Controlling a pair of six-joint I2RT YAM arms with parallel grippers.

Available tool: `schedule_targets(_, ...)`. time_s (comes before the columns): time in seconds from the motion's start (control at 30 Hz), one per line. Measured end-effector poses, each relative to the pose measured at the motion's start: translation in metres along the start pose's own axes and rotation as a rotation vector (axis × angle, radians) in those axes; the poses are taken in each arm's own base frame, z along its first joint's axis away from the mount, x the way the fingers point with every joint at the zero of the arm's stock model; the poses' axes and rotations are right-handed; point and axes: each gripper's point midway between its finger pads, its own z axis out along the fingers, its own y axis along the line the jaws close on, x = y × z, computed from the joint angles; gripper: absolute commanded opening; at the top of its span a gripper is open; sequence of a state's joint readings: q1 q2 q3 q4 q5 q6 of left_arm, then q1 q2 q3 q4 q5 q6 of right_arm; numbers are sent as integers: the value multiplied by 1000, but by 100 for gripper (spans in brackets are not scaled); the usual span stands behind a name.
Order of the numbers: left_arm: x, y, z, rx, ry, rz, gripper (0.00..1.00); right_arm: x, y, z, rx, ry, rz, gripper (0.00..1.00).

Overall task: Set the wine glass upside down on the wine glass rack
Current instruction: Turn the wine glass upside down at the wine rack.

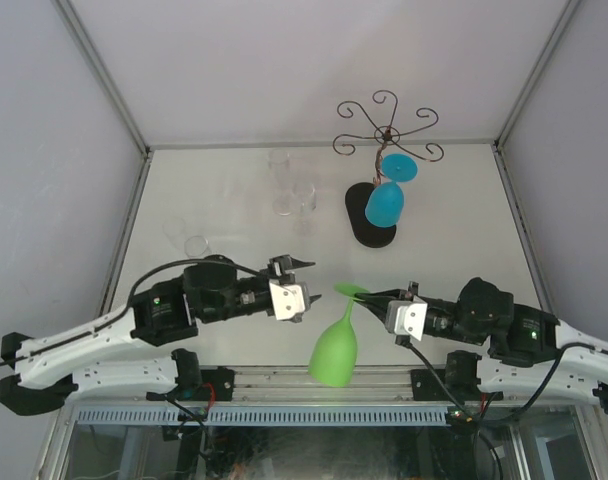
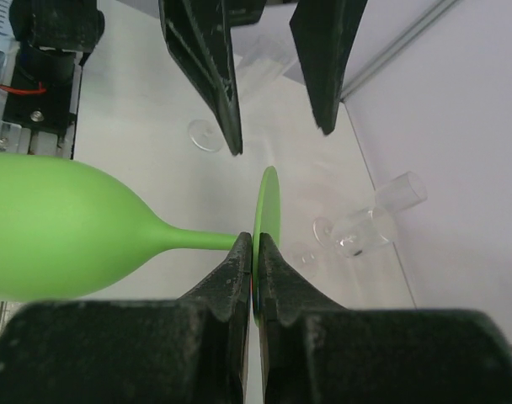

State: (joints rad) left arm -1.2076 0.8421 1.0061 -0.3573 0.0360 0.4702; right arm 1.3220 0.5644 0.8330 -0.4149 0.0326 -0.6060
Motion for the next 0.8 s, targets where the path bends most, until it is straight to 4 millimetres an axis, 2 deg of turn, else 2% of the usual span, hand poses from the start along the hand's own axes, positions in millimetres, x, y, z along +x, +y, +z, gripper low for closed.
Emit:
schedule_targets(0.2, 9, -23, 25, 54, 62, 83, 54, -13, 4, -7, -31, -60, 0, 0)
schedule_targets(0.3, 13, -28, 30, 68, 78, 101, 52, -15, 9, -6, -59, -70, -1, 0)
schedule_targets(0.6, -7, -31, 17, 76, 5, 114, 42, -11, 23, 8, -136, -54, 1, 0)
schedule_targets(0.8, -22, -42, 1, 120, -60, 126, 38, -21, 26, 16, -165, -80, 9, 0)
